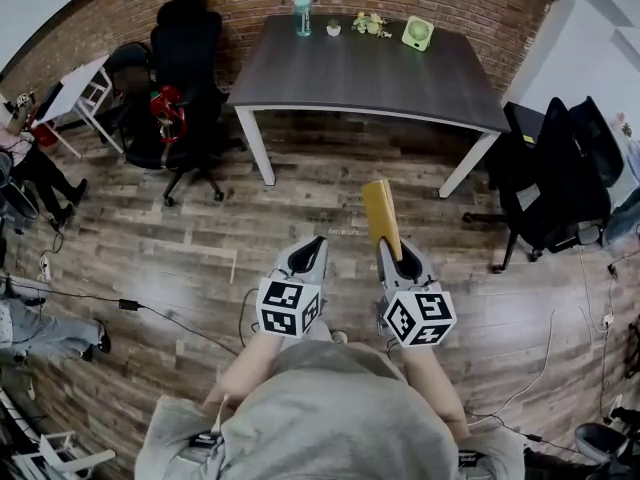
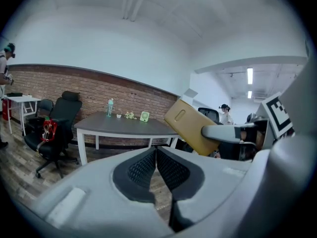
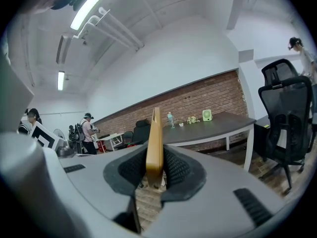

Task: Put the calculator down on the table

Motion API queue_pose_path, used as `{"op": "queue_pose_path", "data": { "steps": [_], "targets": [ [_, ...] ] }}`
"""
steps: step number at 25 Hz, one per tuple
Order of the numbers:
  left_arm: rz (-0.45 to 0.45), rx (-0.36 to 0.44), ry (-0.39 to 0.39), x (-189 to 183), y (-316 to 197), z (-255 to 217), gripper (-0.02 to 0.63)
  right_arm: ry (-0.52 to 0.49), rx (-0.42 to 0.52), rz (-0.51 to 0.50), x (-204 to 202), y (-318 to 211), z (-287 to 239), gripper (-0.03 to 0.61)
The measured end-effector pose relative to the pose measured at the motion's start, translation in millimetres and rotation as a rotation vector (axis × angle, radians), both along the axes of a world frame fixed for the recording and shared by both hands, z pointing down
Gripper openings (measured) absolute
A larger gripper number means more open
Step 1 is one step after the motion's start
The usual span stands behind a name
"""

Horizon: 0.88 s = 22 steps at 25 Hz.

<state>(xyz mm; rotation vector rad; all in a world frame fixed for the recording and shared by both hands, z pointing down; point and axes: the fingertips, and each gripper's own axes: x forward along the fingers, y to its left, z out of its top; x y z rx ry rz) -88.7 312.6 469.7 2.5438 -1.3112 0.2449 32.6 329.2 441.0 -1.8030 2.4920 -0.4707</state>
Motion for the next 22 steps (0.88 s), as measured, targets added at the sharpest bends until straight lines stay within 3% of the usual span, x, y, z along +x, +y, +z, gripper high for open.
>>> {"op": "queue_pose_path", "data": {
  "steps": [12,22],
  "targets": [
    [-0.009,-0.011,-0.001,2.4,11.4,2.3,0.021,-0.007,-0.013,-0.004,4.6,4.6,3.3,0.083],
    [-0.008,-0.019,0.015,8.1,-16.7,8.4,0.021,-0.021,-0.010,0.010,14.9,-26.1,6.9,0.083]
  ]
}}
